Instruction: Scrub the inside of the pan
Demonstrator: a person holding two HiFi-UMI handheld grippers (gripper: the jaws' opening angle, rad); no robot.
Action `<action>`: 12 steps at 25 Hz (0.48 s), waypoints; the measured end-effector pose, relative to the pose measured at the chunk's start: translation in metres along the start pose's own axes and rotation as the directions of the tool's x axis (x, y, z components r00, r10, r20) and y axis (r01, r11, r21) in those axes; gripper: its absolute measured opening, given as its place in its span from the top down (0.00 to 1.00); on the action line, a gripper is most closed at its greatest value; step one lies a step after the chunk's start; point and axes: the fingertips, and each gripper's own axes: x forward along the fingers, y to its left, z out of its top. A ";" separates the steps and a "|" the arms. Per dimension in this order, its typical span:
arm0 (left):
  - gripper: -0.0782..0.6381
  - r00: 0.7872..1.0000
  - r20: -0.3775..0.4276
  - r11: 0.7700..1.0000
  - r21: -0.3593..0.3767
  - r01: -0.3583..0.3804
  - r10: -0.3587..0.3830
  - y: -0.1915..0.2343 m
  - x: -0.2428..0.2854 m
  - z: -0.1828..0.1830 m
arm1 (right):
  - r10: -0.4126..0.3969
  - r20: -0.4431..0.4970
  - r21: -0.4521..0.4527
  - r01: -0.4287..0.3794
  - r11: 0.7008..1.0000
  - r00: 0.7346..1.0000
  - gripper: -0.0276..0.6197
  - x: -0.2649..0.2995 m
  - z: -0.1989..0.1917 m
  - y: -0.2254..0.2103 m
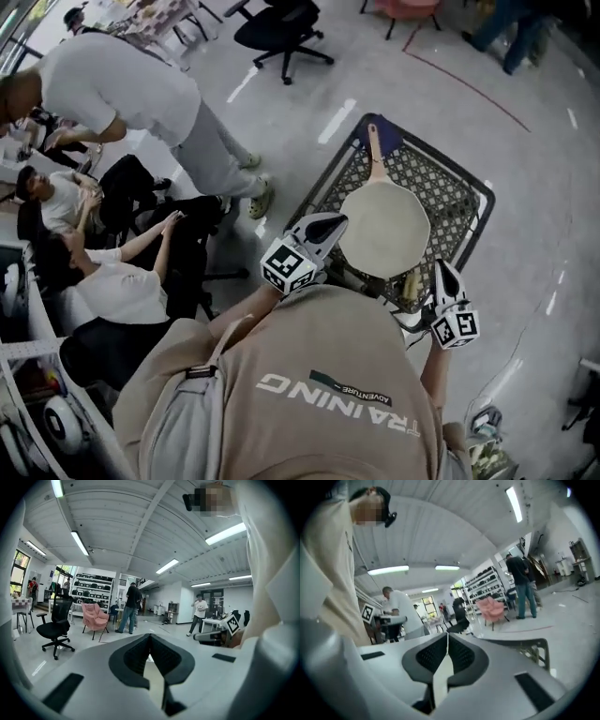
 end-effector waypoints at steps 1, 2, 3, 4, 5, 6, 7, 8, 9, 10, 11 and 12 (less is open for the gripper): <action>0.87 1.000 -0.001 1.000 0.004 0.007 -0.007 -0.006 0.001 0.003 | 0.052 0.052 -0.007 -0.051 0.999 0.997 0.92 0.002 0.023 0.015; 0.87 1.000 -0.001 1.000 0.008 0.009 -0.009 -0.011 0.002 0.008 | 0.107 0.088 -0.018 -0.105 0.994 0.990 0.92 0.004 0.041 0.030; 0.87 1.000 0.003 1.000 0.012 0.009 -0.009 -0.017 0.001 0.012 | 0.160 0.109 -0.035 -0.157 0.987 0.981 0.92 0.006 0.056 0.045; 0.87 1.000 0.008 1.000 0.014 0.008 -0.008 -0.023 0.000 0.017 | 0.209 0.116 -0.054 -0.204 0.977 0.971 0.92 0.007 0.066 0.060; 0.87 1.000 0.017 1.000 0.014 0.004 -0.005 -0.028 -0.002 0.022 | 0.257 0.114 -0.075 -0.249 0.966 0.960 0.92 0.007 0.074 0.075; 0.87 1.000 0.028 1.000 0.013 -0.003 0.002 -0.032 -0.004 0.028 | 0.305 0.110 -0.094 -0.295 0.951 0.946 0.92 0.008 0.080 0.090; 0.87 0.999 0.040 1.000 0.014 -0.015 0.014 -0.035 -0.006 0.033 | 0.356 0.110 -0.109 -0.345 0.932 0.928 0.92 0.010 0.085 0.103; 0.87 0.998 0.054 0.999 0.017 -0.030 0.029 -0.036 -0.009 0.039 | 0.411 0.116 -0.118 -0.398 0.910 0.904 0.92 0.012 0.090 0.115; 0.87 0.997 0.069 0.999 0.021 -0.045 0.043 -0.037 -0.012 0.044 | 0.465 0.125 -0.122 -0.451 0.884 0.876 0.92 0.015 0.095 0.127; 0.87 0.995 0.085 0.998 0.025 -0.056 0.054 -0.038 -0.014 0.049 | 0.510 0.136 -0.126 -0.496 0.859 0.849 0.92 0.016 0.100 0.137; 0.87 0.993 0.099 0.998 0.029 -0.063 0.060 -0.040 -0.017 0.052 | 0.543 0.147 -0.133 -0.528 0.839 0.827 0.92 0.016 0.103 0.146; 0.87 0.992 0.109 0.997 0.033 -0.067 0.063 -0.043 -0.020 0.054 | 0.566 0.158 -0.142 -0.548 0.824 0.809 0.92 0.015 0.107 0.155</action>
